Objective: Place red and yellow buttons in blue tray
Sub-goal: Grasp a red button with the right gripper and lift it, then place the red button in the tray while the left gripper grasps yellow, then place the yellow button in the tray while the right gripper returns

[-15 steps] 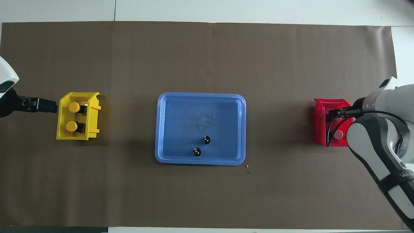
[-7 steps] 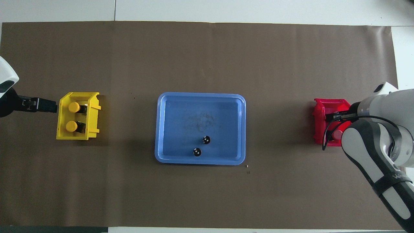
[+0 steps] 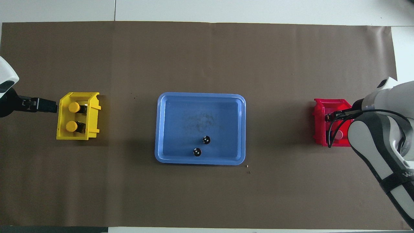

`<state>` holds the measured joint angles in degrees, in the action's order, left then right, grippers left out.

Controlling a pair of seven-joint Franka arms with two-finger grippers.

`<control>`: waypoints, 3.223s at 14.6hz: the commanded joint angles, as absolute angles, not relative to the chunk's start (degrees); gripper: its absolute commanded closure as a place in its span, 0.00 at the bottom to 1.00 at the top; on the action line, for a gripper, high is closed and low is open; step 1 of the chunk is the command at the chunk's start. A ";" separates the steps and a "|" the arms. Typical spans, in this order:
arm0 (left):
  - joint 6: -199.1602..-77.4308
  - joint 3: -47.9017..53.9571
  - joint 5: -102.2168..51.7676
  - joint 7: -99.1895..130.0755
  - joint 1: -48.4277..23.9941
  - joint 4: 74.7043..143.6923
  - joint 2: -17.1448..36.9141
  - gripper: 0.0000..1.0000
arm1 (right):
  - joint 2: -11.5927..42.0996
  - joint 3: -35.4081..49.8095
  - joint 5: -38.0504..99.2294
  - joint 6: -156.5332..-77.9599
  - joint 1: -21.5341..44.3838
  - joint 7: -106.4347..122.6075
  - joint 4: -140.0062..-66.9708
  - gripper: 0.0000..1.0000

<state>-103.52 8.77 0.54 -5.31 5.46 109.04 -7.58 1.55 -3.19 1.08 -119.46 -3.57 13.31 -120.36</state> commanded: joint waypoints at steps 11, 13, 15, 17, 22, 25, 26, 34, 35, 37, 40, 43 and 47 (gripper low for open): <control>-118.98 8.79 -0.09 -5.36 8.17 117.06 -2.31 0.20 | 17.12 -2.29 0.62 -112.13 30.56 -34.07 -90.17 0.86; -122.07 8.79 -0.09 -5.10 8.17 117.16 1.21 0.31 | 20.46 -2.29 -0.17 -115.12 34.09 -39.27 -90.70 0.85; -124.87 8.88 -0.09 -4.49 8.09 118.73 2.81 0.35 | 22.31 -2.29 -0.26 -117.59 35.76 -41.12 -91.06 0.82; -129.10 8.88 -0.09 -3.34 8.00 121.10 3.25 0.35 | 24.77 -2.29 -0.35 -120.74 36.91 -43.59 -91.40 0.81; -133.06 8.88 -0.09 -3.08 7.47 124.71 4.31 0.38 | 24.17 -2.29 -0.35 -125.23 37.88 -43.68 -97.63 0.71; -134.30 8.88 -0.09 0.17 7.29 125.07 4.83 0.95 | 23.91 -2.46 -0.35 -124.11 37.44 -43.59 -96.87 0.01; -133.08 8.79 -0.09 0.26 7.38 123.68 5.09 0.98 | 23.91 -2.72 -0.35 -120.36 36.83 -43.42 -93.03 0.00; -112.47 9.32 4.83 30.17 -7.44 106.14 3.52 0.98 | -4.69 -2.72 -0.53 -105.89 12.70 -8.51 -112.26 0.00; -114.85 9.40 4.75 34.41 -10.60 108.26 3.34 0.98 | -8.75 -2.72 -0.44 -108.69 8.05 -1.91 -118.94 0.00; -117.94 9.40 4.48 39.97 -16.24 109.07 4.65 0.98 | -12.20 -2.72 -0.35 -117.28 1.52 8.22 -128.27 0.03; -122.86 9.40 4.39 46.74 -23.97 109.25 9.39 0.98 | -10.91 -2.81 -0.35 -121.02 -2.89 12.48 -131.04 0.15; -126.64 9.40 4.39 49.03 -28.03 109.60 12.30 0.98 | -9.06 -2.81 -0.35 -123.31 -2.99 12.74 -131.48 0.26; -130.34 9.32 4.39 52.12 -30.23 108.90 16.60 0.92 | -7.38 -2.81 -0.35 -128.92 -3.52 13.62 -134.03 0.30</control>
